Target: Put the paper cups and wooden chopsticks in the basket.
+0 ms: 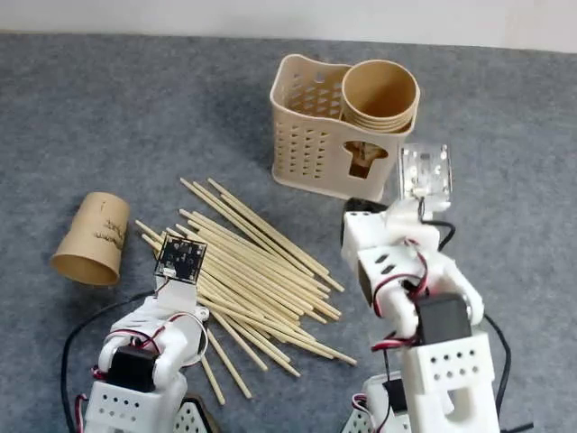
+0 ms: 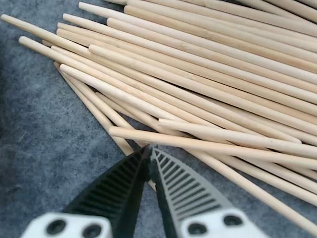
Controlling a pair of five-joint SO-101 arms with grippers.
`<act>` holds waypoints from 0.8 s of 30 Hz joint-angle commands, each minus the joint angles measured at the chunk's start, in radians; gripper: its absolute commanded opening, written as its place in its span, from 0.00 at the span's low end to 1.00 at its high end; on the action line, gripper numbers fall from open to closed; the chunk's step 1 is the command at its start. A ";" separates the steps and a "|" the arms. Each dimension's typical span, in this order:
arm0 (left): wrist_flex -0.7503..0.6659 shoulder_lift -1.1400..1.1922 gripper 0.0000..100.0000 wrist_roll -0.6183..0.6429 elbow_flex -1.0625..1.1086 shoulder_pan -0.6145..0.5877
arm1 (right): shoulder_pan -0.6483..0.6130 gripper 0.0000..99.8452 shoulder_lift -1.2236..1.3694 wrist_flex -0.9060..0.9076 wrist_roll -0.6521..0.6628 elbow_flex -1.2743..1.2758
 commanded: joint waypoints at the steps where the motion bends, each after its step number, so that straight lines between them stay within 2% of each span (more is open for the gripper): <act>1: 0.005 -0.010 0.01 0.006 0.019 0.042 | -0.004 0.01 -0.084 -0.110 0.012 0.085; 5: 0.005 -0.010 0.01 0.005 0.019 0.087 | -0.004 0.01 -0.170 -0.185 -0.037 0.183; 13: 0.014 -0.012 0.01 0.003 -0.054 0.084 | -0.004 0.01 -0.337 -0.189 -0.041 0.271; 20: 0.031 -0.013 0.01 0.002 -0.289 -0.111 | -0.005 0.01 -0.544 -0.189 -0.041 0.357; 24: 0.031 -0.012 0.01 -0.155 -0.372 -0.174 | -0.008 0.01 -0.638 -0.189 -0.038 0.400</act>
